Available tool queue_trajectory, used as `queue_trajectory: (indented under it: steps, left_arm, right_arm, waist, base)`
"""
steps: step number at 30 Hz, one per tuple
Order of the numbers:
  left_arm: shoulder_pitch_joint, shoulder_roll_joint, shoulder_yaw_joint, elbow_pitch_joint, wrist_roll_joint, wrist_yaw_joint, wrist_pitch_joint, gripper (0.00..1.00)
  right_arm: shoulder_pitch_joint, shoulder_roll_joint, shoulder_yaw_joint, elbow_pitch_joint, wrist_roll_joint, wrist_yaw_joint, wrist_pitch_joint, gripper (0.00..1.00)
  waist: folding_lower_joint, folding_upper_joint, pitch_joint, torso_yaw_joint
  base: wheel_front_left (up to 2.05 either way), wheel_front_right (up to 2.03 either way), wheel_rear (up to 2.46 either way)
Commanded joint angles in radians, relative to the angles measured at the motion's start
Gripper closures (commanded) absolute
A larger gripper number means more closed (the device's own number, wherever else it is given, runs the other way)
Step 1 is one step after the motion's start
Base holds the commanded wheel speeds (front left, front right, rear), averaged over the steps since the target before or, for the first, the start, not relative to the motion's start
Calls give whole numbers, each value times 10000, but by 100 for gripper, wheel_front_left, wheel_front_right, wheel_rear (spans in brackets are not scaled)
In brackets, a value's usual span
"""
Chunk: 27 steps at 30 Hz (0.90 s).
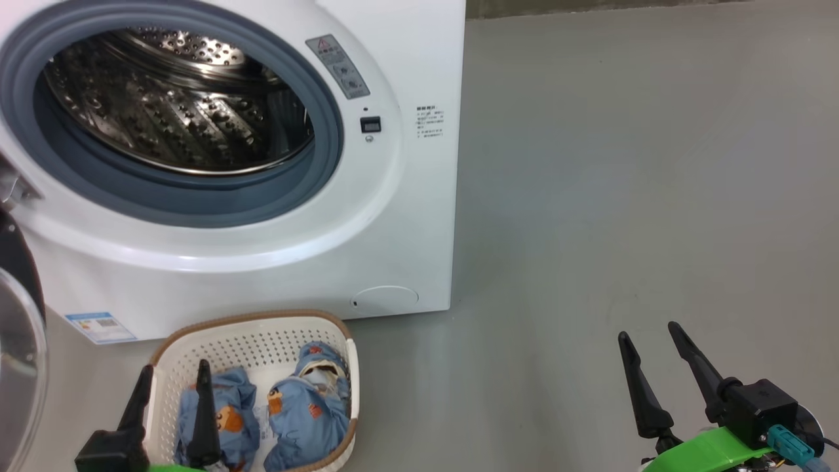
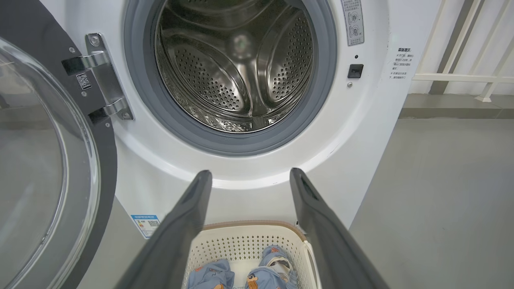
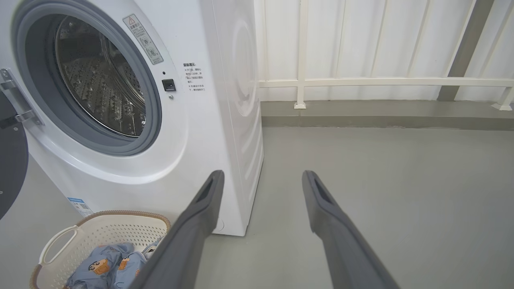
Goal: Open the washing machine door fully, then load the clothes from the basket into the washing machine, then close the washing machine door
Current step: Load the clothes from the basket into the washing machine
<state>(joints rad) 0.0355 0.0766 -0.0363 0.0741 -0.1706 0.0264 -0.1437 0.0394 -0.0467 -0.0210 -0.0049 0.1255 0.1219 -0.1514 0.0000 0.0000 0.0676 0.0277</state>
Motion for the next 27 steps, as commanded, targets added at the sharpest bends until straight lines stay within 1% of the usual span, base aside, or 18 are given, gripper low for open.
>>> queue_trajectory:
  steps: [1,6,27]
  left_arm:
    - [-320,176,290,-183,-53,85,-106,0]
    - [-329,191,245,-113,-92,96,-146,0]
    - [-406,298,98,-76,-243,153,-289,0]
  right_arm:
    - [-198,-35,238,-250,33,88,-10,0]
    - [-189,-35,256,-247,30,88,-6,0]
    - [-234,-35,278,-232,70,88,-35,0]
  waist:
    - [0,0,-5,2]
    - [0,0,-37,20]
    - [0,0,65,62]
  base:
    - [76,-76,0]
    - [35,-35,0]
    - [0,0,0]
